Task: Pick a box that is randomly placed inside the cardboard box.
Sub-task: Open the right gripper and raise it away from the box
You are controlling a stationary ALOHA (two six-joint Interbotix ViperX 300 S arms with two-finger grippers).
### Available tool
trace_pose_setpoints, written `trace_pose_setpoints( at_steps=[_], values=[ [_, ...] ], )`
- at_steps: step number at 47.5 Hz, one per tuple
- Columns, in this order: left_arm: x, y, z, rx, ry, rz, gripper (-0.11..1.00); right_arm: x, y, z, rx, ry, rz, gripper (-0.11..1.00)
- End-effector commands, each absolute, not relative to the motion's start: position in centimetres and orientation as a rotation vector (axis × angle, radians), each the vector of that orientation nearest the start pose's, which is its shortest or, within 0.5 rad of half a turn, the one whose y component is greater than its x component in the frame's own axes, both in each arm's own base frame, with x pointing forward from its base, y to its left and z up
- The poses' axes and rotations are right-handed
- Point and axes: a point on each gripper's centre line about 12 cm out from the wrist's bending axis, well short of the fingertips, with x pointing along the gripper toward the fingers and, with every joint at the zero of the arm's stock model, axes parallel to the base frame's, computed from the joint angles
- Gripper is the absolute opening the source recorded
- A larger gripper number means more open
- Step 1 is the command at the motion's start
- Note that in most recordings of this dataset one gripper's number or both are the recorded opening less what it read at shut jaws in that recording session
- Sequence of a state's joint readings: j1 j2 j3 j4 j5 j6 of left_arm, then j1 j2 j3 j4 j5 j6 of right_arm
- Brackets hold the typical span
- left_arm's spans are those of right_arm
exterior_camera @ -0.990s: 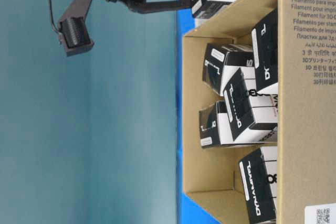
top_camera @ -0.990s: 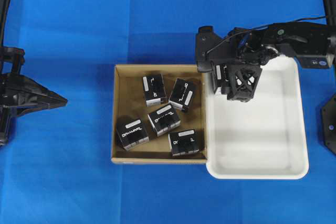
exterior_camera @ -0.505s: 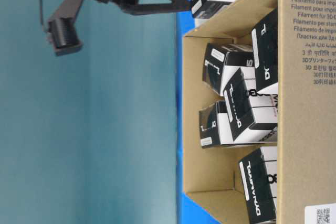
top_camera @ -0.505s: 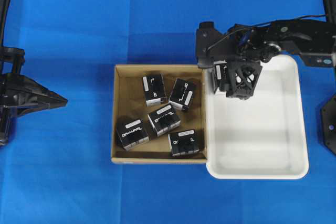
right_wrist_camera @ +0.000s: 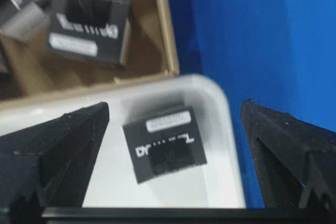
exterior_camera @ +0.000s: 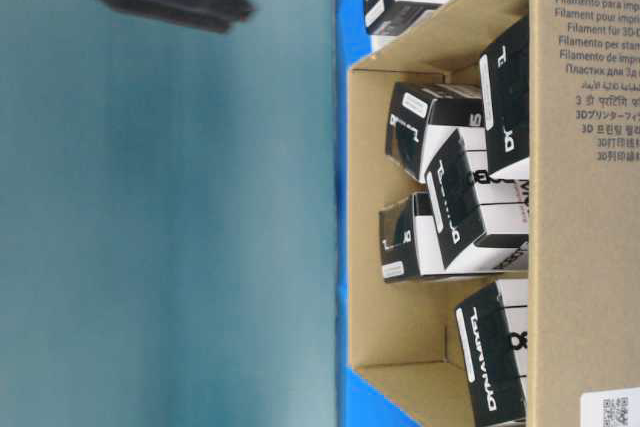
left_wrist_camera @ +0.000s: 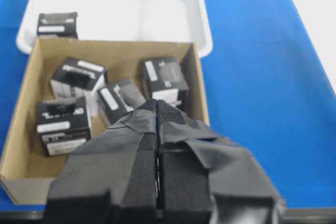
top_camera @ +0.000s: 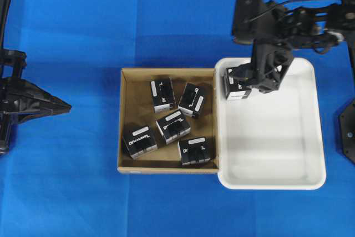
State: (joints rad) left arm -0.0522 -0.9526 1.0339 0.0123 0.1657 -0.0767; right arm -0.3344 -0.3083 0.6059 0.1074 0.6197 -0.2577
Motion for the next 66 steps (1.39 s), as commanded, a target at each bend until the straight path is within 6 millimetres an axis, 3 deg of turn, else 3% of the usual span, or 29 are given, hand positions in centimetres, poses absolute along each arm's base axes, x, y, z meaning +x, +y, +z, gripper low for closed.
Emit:
trace_pose_setpoints(
  at_steps=[1, 16, 25, 66],
  values=[
    [20.5, -0.9, 30.3, -0.056, 0.23, -0.038, -0.06, 30.8, -9.2, 26.3, 0.011, 0.857, -0.168, 0.99],
    [20.4, -0.8, 30.5, -0.058, 0.22, -0.032, -0.06, 31.3, -7.2, 30.1, 0.011, 0.582, -0.163, 0.99],
    [20.4, -0.8, 30.6, -0.058, 0.213, -0.032, -0.06, 31.3, -6.7, 31.0, 0.013, 0.434, -0.179, 0.99],
    [20.2, -0.9, 31.4, -0.058, 0.15, -0.04, -0.06, 31.0, -3.7, 33.3, -0.019, 0.246, -0.107, 0.99]
  ],
)
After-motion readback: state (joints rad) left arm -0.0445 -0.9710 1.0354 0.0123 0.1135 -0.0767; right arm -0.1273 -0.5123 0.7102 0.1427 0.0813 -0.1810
